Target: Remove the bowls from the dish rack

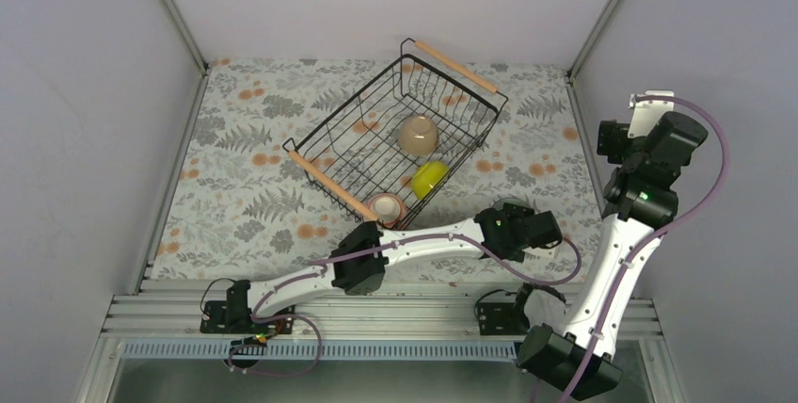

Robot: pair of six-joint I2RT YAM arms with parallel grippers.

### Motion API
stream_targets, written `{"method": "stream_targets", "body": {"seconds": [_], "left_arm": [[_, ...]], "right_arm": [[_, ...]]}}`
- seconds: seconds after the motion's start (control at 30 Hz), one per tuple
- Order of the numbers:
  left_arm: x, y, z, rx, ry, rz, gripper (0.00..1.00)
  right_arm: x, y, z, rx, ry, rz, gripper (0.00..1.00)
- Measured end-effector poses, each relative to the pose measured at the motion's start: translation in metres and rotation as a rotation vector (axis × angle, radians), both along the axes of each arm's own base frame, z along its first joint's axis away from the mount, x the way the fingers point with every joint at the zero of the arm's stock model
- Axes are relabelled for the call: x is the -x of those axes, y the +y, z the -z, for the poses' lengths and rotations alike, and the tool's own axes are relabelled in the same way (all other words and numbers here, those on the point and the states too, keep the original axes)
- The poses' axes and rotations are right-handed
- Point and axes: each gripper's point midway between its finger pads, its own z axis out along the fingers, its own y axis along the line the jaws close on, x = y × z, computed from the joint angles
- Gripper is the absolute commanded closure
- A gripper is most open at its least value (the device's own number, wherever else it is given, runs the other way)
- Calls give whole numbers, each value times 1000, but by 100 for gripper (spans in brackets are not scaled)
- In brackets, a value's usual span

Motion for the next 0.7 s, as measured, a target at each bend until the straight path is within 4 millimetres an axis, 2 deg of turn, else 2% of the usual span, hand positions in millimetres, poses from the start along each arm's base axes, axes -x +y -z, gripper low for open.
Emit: {"method": "stream_targets", "body": {"seconds": [0.27, 0.6, 0.7], "left_arm": [[-7, 0, -17, -1, -67, 14, 19], [-14, 2, -71, 73, -130, -4, 18], [-14, 3, -80, 85, -135, -8, 19]], "right_arm": [[-2, 0, 3, -5, 5, -2, 0], [-5, 0, 6, -16, 10, -10, 0], [-5, 0, 6, -16, 10, -10, 0]]}}
